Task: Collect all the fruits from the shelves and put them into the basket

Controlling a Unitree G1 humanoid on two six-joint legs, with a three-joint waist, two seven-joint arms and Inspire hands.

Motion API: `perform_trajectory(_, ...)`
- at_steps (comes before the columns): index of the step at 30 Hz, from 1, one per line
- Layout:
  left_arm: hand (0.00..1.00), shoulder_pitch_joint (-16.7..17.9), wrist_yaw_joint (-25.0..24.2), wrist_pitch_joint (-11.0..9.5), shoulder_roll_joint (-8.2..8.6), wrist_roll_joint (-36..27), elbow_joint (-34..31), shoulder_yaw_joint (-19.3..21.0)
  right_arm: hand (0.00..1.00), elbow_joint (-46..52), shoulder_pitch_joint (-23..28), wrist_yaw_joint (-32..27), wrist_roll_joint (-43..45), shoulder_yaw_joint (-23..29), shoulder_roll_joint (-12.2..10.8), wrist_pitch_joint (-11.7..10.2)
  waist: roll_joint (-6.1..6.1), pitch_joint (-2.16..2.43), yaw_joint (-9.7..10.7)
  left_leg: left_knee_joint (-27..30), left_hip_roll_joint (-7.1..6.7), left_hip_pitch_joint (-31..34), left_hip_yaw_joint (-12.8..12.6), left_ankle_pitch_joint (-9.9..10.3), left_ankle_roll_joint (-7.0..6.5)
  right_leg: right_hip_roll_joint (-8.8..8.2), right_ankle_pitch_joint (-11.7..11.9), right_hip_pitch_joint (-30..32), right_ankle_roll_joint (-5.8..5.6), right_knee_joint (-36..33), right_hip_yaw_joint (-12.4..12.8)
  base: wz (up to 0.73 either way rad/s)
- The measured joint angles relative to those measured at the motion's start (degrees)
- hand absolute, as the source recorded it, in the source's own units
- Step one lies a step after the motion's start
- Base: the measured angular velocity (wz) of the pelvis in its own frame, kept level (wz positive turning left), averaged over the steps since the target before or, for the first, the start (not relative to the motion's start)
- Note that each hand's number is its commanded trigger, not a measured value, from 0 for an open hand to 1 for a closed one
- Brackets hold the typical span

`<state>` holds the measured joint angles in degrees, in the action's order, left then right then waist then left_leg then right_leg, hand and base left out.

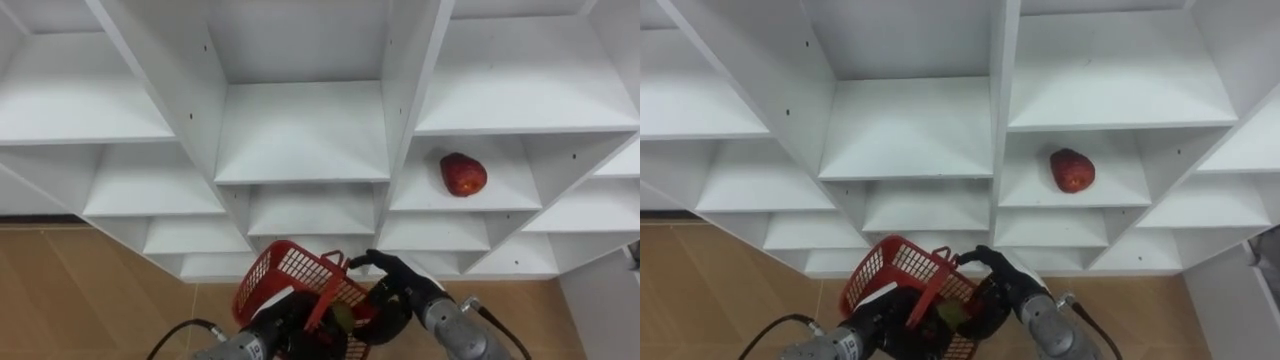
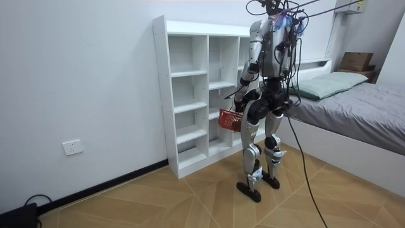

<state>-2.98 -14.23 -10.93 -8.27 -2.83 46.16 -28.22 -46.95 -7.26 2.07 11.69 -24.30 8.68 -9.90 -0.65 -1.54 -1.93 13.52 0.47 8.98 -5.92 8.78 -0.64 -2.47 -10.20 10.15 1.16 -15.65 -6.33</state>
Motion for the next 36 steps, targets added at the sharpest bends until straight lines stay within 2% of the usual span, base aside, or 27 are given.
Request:
perform_trajectory(11,1.00,-0.12,-0.07,0.00,0.03,0.00,0.00,0.02,0.00,-1.87,0.12,0.90,-1.43,-1.47,0.24,0.00,-0.55,0.04,-0.01,-0.20,-0.01,-0.79,-0.05,0.00,0.00,0.23,0.01,-1.03,0.01,0.13,0.01,0.00)
perform_trajectory(18,1.00,0.16,0.06,0.00,0.07,0.06,0.00,0.61,0.00,-1.21,0.33,2.33,-2.37,-1.37,0.57,0.00,0.08,0.28,0.22,-0.70,-0.08,-2.79,-0.21,-0.01,0.00,0.23,-0.04,-2.68,-0.03,-0.05,0.08,0.00)
perform_trajectory(20,1.00,0.39,0.05,0.00,-0.12,0.07,0.00,1.04,0.00,2.22,1.94,2.48,-2.85,-1.38,0.85,0.05,0.95,0.41,0.09,-0.81,-0.07,-3.73,-0.21,0.00,0.00,0.36,-0.21,-3.32,-0.09,0.32,0.16,0.00)
perform_trajectory(23,1.00,1.31,0.06,0.00,-0.55,0.04,-0.01,1.36,0.00,5.22,4.42,2.98,-4.06,-1.44,0.86,0.03,2.11,1.05,-0.01,-1.31,0.08,-5.34,-0.13,0.01,0.02,0.63,0.05,-5.47,-0.10,1.64,0.17,0.02)
perform_trajectory(26,1.00,1.64,0.05,0.00,-0.82,0.04,-0.07,1.51,0.00,7.54,6.35,3.72,-5.20,-1.40,1.40,0.03,2.50,1.28,-0.09,-2.48,0.02,-6.82,-0.22,0.01,0.03,0.70,0.22,-6.47,-0.20,2.02,0.43,-0.04)
perform_trajectory(30,1.00,1.85,0.06,0.00,-1.67,0.06,-0.46,2.40,0.00,12.69,9.34,5.11,-5.63,-1.23,2.69,0.02,2.52,1.28,0.05,-2.80,0.01,-7.63,-0.26,0.11,0.02,0.76,0.24,-7.01,-0.26,2.07,0.78,-0.05)
perform_trajectory(32,1.00,4.08,0.32,0.00,-1.74,0.07,-3.22,5.60,0.00,17.86,11.95,5.17,-5.60,0.05,2.90,-0.01,2.48,1.26,0.08,-2.87,0.09,-8.00,-0.45,0.18,0.09,0.93,0.23,-7.18,-0.25,2.06,1.38,-0.08)
perform_trajectory(36,1.00,6.02,1.47,0.00,-1.76,-0.06,-5.04,7.85,0.00,23.11,13.69,5.41,-5.62,2.00,3.71,0.03,2.12,1.05,0.61,-3.29,0.07,-8.86,-0.61,0.20,0.11,0.93,0.19,-7.76,-0.24,2.09,1.65,-0.04)
